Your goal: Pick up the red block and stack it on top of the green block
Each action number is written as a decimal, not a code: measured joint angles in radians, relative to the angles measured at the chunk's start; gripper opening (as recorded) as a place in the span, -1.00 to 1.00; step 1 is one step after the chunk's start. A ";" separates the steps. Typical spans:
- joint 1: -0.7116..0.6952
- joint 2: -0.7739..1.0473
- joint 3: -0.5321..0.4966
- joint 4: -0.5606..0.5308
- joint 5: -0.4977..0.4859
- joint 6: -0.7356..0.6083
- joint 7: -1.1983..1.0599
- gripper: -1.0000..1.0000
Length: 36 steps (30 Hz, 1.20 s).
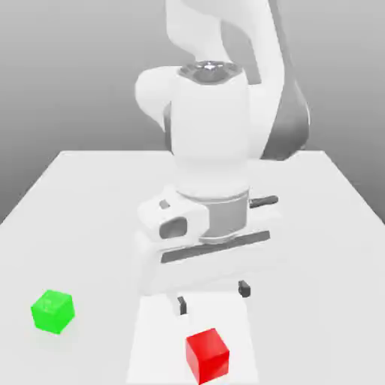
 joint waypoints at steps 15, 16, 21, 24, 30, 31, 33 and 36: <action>-0.014 0.152 0.018 0.012 0.011 0.113 -0.021 -1.00; -0.011 0.118 0.014 0.007 0.004 0.085 -0.017 -1.00; -0.087 -0.009 -0.074 -0.032 -0.012 -0.003 -0.024 -1.00; -0.176 -0.058 -0.160 -0.063 -0.014 -0.021 -0.041 -1.00; -0.389 -0.054 -0.252 -0.098 0.041 0.013 -0.119 -1.00; -0.397 -0.022 -0.239 -0.097 0.069 0.041 -0.140 -1.00; -0.421 0.044 -0.206 -0.094 0.125 0.100 -0.181 1.00; -0.421 0.044 -0.206 -0.094 0.125 0.100 -0.181 1.00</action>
